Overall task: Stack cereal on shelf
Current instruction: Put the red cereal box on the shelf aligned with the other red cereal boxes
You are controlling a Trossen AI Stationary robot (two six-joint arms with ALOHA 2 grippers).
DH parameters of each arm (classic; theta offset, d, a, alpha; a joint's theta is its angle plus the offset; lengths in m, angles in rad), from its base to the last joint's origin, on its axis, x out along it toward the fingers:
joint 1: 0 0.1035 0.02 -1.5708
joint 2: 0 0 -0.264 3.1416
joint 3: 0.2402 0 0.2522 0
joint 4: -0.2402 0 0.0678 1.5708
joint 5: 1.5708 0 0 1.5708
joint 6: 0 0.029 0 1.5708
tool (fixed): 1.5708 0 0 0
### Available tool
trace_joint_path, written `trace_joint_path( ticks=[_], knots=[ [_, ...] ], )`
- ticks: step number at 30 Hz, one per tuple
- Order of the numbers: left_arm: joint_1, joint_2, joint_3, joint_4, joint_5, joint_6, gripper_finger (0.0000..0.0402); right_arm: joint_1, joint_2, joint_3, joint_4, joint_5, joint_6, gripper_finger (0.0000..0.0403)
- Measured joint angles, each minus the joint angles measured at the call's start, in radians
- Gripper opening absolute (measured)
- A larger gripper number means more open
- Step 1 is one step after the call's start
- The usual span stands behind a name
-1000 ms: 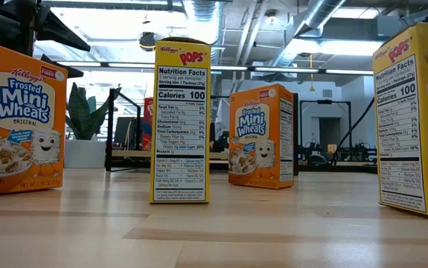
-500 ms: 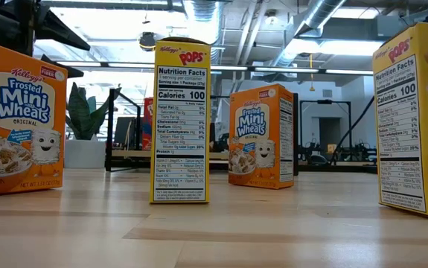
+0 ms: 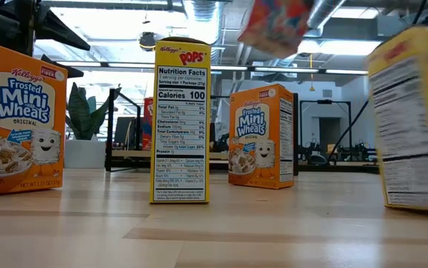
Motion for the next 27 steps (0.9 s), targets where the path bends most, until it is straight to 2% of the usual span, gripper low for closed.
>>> trace_joint_path(
  ticks=[6, 13, 18, 21, 25, 27],
  knots=[
    [0.000, 0.000, 0.000, 0.000, -0.009, -0.007, 0.0286, -0.194, 0.000, 0.001, 0.097, 0.058, -0.275, 0.0149],
    [0.000, 0.000, 0.000, 0.000, -0.025, -0.047, 0.0286, -0.434, 0.000, 0.001, 0.407, 0.057, -0.513, 0.0147],
    [0.000, 0.000, 0.000, 0.000, -0.051, -0.093, 0.0286, -0.588, 0.000, 0.001, 0.630, 0.048, -0.590, 0.0154],
    [0.000, 0.000, 0.000, 0.001, -0.060, -0.126, 0.0286, -0.651, 0.029, 0.005, 0.765, 0.000, -0.601, 0.0154],
    [0.000, 0.000, 0.000, 0.001, -0.073, -0.161, 0.0286, -0.712, 0.079, 0.004, 0.844, -0.104, -0.582, 0.0147],
    [0.000, 0.000, 0.000, 0.002, -0.089, -0.189, 0.0286, -0.739, 0.106, 0.003, 0.828, -0.136, -0.582, 0.0144]
  ],
)
